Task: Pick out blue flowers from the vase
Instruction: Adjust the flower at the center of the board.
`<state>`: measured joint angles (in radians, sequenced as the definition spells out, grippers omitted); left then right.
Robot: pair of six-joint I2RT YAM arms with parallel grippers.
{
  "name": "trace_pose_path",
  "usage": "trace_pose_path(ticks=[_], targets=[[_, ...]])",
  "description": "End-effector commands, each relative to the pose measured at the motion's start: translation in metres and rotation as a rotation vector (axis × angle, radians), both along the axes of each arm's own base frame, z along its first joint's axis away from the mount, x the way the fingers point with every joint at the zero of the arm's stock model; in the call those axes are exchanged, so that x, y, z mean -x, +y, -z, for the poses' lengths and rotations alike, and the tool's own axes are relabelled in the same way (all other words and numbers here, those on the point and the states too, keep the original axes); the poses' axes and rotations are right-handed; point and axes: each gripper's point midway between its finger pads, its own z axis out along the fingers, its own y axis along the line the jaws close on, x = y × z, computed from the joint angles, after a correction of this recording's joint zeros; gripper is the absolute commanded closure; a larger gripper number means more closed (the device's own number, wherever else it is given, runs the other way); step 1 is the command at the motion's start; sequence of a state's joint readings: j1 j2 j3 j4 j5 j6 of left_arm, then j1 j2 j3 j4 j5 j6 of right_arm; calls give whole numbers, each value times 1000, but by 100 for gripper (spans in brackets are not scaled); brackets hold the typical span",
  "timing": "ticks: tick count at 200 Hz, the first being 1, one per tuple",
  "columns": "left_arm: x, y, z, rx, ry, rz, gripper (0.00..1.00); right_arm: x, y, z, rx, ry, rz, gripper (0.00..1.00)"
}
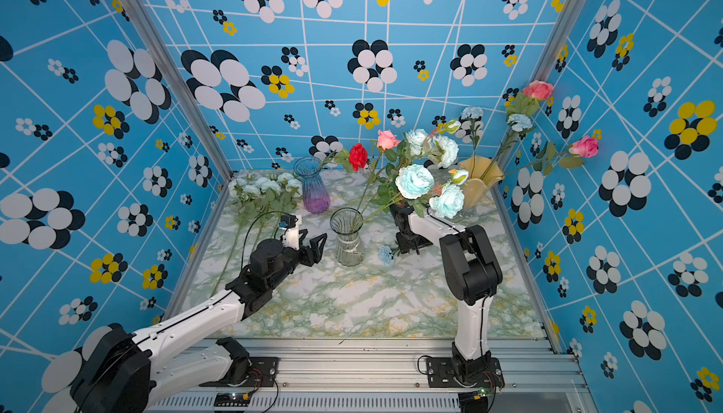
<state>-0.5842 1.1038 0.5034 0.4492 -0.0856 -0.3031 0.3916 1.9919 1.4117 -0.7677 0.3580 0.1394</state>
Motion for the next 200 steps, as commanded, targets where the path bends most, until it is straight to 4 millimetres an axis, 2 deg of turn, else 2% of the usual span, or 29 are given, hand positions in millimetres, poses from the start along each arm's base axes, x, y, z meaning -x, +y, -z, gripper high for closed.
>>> trace_pose_path(ticks=[1,24,30,33,47,62,66,94,127,140,141,145,164,168,170,175,200], targets=[[-3,1,-2,-10,-6,-2,25,-10,-1,-1,26,29,-28,32],[-5,0,-1,-14,-3,-2,25,-28,6,-1,11,26,-42,32],[-5,0,-1,-15,-4,-1,25,-28,6,3,10,42,-44,32],[-5,0,-1,-17,-4,-1,25,-38,9,-4,-4,16,-46,32],[-5,0,0,-21,-3,-2,25,-52,17,-8,-39,2,-56,31],[-6,1,0,-24,-3,-6,25,-65,25,-15,-117,-18,-60,31],[-5,1,1,-26,-2,-5,25,-67,25,-3,-129,4,-57,31],[-6,1,2,-31,0,-7,25,-85,26,-9,-291,-9,-26,31],[-8,0,4,-35,4,-5,25,-94,18,-24,-395,-22,-22,31],[-7,-1,5,-38,6,-2,25,-90,9,-24,-397,-18,-25,31],[-8,-1,5,-38,6,-3,25,-91,8,-34,-403,-40,-28,31],[-8,-1,4,-38,5,-3,25,-91,6,-37,-410,-49,-27,31],[-8,-1,5,-39,5,-3,25,-87,-9,-44,-489,-71,1,31],[-8,0,5,-38,5,-4,25,-86,-7,-46,-512,-74,-3,31],[-7,0,5,-37,6,-4,25,-88,-18,-46,-522,-83,20,31],[-7,-1,5,-38,7,-2,25,-88,-24,-49,-551,-90,34,31],[-7,-1,5,-36,7,-1,25,-90,-31,-60,-669,-124,60,32]])
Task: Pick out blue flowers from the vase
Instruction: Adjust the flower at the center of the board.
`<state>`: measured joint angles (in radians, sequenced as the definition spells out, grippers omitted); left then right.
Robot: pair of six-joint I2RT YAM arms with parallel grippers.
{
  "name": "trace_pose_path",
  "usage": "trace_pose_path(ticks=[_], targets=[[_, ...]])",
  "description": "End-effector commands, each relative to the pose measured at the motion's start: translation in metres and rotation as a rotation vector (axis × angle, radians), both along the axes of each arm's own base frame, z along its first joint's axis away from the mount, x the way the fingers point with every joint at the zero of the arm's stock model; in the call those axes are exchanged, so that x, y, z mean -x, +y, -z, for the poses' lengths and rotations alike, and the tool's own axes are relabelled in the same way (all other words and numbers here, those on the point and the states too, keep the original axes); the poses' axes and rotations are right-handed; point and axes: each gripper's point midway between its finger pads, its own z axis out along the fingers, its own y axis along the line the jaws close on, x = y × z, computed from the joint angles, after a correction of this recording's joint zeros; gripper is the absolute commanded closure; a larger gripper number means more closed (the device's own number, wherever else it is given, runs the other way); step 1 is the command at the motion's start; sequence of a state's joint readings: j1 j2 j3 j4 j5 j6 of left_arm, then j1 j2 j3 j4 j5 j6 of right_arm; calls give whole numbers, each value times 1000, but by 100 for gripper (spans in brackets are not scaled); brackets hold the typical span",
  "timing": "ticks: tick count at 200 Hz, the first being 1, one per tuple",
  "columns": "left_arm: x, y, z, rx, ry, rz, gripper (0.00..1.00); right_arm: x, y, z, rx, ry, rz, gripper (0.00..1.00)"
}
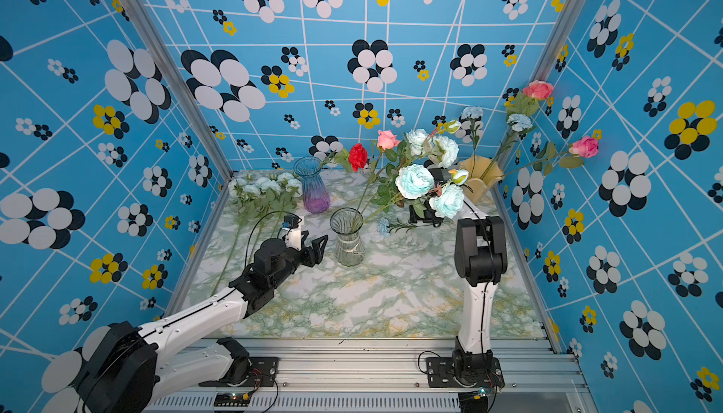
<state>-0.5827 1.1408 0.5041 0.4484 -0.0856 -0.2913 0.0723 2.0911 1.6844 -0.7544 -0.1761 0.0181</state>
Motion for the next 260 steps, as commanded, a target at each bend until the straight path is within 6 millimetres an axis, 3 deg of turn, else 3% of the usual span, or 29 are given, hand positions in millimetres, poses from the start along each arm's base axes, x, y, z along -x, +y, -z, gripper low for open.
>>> trace_pose_path(ticks=[1,21,55,88,92,112,168,198,260], targets=[[-4,1,-8,-6,-18,-3,25,-7,-1,-27,-150,-78,4,32],[-4,1,-8,-9,-18,-3,25,-7,-15,-27,-114,-82,23,32],[-4,0,-9,2,-19,2,25,-10,-53,-10,94,-24,58,32],[-4,-2,-8,9,-10,10,25,-28,-49,-8,74,-32,45,35],[-3,-2,-8,9,-11,11,25,-30,-49,5,75,-8,43,35],[-3,-2,-10,8,-14,8,25,-34,-49,19,84,23,35,37],[-2,0,-12,9,-21,4,25,-33,-45,48,53,83,46,39],[-2,-1,-11,7,-17,6,25,-17,-48,58,64,154,67,40],[-2,-1,-12,12,-19,7,25,51,-51,56,84,284,113,40]])
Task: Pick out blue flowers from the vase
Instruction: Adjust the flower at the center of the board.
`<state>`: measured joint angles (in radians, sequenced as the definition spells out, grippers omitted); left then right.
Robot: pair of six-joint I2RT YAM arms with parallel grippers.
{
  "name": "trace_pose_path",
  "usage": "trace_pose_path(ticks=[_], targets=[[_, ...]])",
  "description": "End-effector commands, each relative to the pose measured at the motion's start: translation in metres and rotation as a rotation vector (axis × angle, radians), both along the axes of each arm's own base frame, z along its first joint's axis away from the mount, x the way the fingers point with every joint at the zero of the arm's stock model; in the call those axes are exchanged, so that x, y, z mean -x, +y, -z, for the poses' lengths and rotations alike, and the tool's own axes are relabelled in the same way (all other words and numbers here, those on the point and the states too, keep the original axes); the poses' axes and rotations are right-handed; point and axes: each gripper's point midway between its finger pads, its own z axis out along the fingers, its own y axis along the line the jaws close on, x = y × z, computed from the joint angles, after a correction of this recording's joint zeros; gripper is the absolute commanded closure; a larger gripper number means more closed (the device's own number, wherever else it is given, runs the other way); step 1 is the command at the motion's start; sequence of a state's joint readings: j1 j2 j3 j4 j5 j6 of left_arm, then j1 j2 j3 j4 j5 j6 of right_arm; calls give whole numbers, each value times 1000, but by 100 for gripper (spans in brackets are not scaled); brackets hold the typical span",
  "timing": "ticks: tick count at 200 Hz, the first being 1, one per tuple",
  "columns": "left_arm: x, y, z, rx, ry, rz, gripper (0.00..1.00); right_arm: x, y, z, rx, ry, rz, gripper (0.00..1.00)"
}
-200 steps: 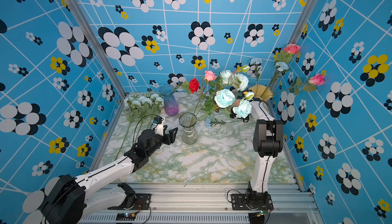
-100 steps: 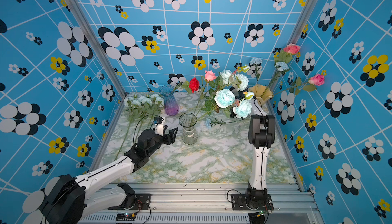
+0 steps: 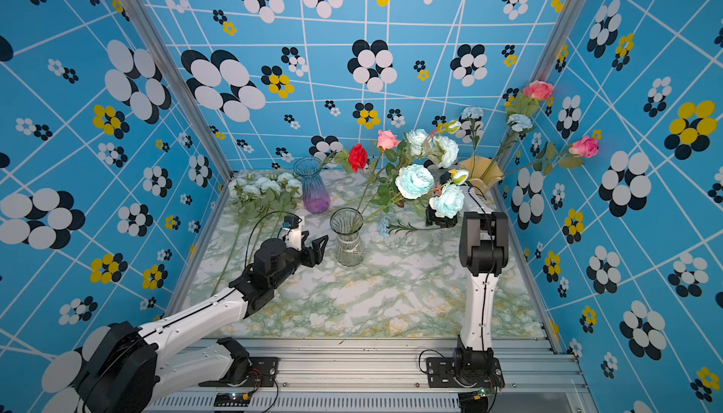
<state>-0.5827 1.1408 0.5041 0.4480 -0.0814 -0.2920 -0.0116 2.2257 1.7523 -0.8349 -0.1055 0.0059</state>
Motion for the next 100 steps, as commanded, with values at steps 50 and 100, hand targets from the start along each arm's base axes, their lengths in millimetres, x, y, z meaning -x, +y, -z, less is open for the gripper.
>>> trace_pose_path(ticks=[50,100], targets=[[-2,-1,-13,16,-20,7,25,102,23,2,-82,182,7,40],[-1,-2,-14,25,-18,13,25,112,42,0,-26,135,-90,41]])
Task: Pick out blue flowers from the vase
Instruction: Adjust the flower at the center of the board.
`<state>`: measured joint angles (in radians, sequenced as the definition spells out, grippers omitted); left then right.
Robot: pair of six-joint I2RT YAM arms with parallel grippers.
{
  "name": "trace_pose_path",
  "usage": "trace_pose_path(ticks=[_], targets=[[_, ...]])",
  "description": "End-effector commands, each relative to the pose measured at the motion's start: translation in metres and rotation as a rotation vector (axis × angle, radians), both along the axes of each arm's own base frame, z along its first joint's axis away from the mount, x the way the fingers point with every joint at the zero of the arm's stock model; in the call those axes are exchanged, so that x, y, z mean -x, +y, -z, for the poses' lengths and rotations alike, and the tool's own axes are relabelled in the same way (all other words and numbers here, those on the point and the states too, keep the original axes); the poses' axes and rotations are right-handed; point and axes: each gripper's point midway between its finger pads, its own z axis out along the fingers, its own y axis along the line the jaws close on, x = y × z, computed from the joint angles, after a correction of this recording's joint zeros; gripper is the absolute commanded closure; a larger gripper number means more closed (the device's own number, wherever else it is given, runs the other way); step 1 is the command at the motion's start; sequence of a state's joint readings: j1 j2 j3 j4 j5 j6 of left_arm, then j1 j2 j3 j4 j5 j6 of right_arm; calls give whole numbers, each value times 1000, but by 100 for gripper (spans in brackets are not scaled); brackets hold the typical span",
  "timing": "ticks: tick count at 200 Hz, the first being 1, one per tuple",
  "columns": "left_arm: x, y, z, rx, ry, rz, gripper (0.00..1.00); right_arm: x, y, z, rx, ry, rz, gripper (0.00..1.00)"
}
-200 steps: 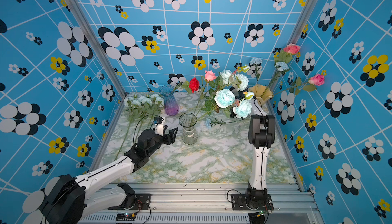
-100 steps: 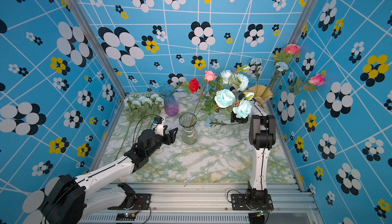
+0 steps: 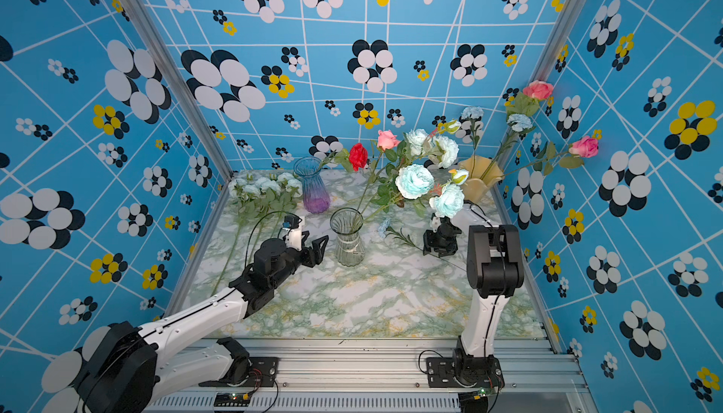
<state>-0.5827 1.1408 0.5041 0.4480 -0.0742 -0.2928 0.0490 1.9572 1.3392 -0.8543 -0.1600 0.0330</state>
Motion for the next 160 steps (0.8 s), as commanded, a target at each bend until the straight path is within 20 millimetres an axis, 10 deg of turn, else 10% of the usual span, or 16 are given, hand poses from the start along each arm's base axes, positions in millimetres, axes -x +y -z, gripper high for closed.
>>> trace_pose_path(ticks=[1,160], targets=[[-2,-1,-14,23,-20,6,25,-2,10,-2,23,-35,-54,41],[-2,0,-15,19,-24,1,25,-22,34,14,164,-41,-270,67]])
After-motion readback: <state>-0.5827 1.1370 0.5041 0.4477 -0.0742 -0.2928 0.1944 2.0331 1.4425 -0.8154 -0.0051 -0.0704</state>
